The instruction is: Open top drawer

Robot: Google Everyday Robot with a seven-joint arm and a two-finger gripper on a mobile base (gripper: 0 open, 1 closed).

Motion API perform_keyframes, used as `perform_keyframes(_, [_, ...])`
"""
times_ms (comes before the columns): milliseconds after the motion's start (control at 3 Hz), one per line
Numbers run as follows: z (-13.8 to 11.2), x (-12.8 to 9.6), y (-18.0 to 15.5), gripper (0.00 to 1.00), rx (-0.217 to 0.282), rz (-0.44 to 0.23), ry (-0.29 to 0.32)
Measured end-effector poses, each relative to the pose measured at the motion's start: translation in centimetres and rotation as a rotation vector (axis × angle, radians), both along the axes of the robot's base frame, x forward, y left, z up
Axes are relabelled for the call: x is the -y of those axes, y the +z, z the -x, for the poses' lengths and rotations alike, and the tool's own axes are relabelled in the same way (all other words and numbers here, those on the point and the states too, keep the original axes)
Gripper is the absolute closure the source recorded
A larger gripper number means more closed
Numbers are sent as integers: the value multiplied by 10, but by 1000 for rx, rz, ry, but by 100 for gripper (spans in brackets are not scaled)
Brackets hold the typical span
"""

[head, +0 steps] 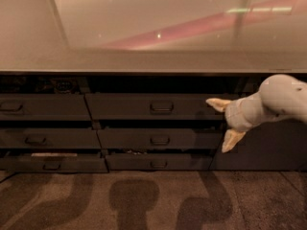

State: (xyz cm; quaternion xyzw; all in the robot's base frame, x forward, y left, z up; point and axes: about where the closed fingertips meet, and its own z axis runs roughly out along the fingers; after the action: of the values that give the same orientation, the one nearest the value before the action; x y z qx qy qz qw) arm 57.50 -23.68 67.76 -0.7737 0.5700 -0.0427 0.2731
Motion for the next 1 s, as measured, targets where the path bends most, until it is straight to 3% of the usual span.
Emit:
perform_keyframes(333, [-53, 20, 53, 0, 23, -24, -73])
perform_keyframes(667, [-53, 20, 53, 0, 22, -24, -73])
perform_keyframes(1000, [-72, 31, 23, 0, 7, 26, -106])
